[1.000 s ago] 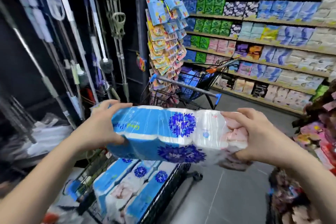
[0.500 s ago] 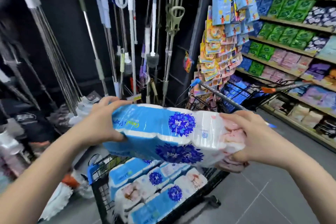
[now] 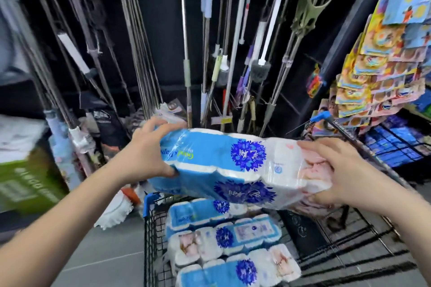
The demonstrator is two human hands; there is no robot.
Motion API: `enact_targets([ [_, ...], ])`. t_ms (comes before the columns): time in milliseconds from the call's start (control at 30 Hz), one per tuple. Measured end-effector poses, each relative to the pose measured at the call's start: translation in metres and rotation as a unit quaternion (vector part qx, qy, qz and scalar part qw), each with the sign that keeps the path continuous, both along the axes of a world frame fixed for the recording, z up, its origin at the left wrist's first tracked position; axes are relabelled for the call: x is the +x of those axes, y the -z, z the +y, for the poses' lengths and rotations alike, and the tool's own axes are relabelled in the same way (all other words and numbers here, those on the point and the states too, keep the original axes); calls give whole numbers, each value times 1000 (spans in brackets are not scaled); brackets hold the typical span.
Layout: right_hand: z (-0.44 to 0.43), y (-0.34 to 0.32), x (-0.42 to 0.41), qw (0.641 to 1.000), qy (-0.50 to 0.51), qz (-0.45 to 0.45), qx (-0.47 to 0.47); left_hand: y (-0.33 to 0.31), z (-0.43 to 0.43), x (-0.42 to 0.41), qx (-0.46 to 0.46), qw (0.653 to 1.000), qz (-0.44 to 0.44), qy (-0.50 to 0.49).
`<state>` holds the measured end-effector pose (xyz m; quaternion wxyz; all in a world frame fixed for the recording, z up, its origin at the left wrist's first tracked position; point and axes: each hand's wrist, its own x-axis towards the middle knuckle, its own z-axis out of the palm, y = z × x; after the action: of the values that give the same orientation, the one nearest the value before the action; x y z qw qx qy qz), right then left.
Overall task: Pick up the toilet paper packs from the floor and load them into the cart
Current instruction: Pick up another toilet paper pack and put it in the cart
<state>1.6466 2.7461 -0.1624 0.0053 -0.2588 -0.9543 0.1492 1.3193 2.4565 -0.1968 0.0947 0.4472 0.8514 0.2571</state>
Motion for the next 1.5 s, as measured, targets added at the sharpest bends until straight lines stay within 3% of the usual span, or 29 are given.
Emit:
enact_targets([
  [367,99,78,-57,992,-107,-39,-47,59,33,37,-75,987,-50,-136],
  [600,139,137,-83,989,-128,-58,-37,100,57,46,-105,975,-34,-193],
  [1100,120,258,-125,987,-99,-129,-12,216,76,50,-179,948,-43,-259],
  [1500,125,309,-147,983,-102,-153,-4,257,85,46,-239,937,-23,-252],
])
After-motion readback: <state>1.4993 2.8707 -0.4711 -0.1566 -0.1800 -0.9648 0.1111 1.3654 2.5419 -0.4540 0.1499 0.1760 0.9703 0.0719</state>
